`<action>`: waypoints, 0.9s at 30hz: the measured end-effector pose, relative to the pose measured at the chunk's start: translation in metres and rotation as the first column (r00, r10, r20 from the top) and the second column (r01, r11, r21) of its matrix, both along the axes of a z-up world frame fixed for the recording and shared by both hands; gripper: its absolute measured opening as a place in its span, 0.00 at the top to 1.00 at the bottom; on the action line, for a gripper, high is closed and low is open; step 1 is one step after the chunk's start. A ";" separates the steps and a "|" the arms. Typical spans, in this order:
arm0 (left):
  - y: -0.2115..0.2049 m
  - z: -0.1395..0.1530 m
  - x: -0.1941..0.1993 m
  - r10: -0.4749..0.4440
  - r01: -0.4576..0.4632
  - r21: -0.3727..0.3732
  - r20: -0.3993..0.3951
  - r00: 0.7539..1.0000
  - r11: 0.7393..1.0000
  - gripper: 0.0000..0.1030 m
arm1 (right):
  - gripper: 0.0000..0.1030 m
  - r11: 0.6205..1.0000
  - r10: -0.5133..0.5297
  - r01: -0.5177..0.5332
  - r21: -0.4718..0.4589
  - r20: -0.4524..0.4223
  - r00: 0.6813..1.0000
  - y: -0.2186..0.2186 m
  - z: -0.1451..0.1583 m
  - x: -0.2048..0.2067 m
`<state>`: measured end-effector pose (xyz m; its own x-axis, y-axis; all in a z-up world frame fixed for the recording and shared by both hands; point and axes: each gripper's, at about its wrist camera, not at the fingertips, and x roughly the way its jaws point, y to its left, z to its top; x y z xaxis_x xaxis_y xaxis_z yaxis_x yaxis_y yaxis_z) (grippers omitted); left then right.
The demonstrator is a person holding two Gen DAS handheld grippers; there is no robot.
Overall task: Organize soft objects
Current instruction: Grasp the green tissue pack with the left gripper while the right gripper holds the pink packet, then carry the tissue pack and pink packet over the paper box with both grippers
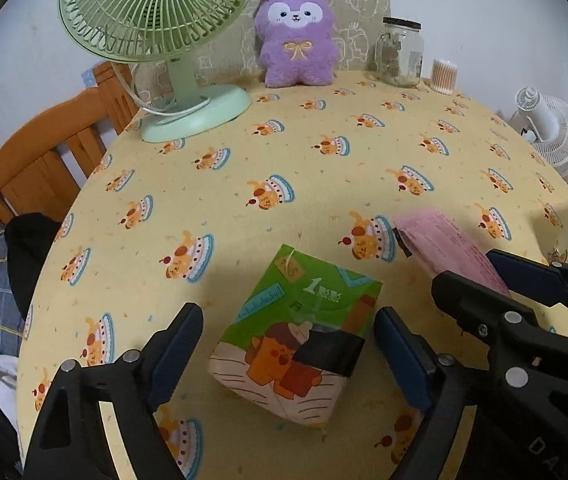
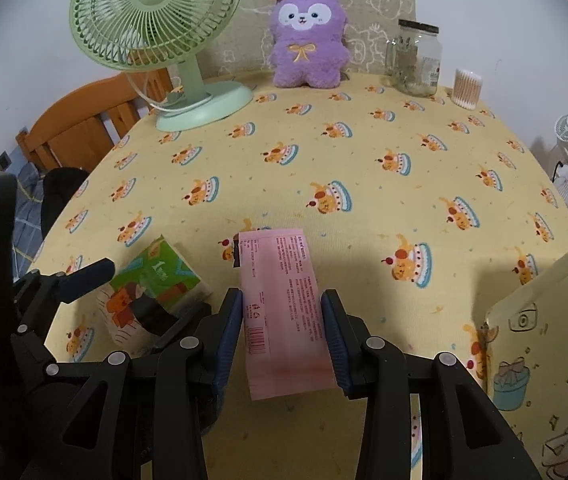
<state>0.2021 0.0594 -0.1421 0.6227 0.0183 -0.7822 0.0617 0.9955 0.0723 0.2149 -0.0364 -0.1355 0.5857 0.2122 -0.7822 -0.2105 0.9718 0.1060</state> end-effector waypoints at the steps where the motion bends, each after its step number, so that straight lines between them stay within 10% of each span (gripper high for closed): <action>1: -0.001 0.000 -0.001 -0.005 0.005 -0.003 0.003 1.000 1.000 0.22 | 0.58 1.000 0.002 -0.002 0.001 0.000 1.000 0.000 0.000 0.000; 7: -0.012 0.004 -0.010 -0.048 0.047 0.036 0.030 0.998 0.998 0.44 | 0.58 1.000 0.006 -0.006 0.002 -0.004 1.000 -0.002 -0.002 -0.002; 27: -0.027 0.029 -0.073 0.058 -0.062 0.049 0.092 0.994 0.997 0.46 | 0.58 0.997 0.077 -0.076 -0.022 0.074 0.994 -0.009 0.020 -0.058</action>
<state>0.1289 0.0328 -0.1132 0.6872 0.0971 -0.7200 -0.0072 0.9919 0.1268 0.1571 -0.0453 -0.1155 0.6253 0.2440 -0.7412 -0.2908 0.9543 0.0689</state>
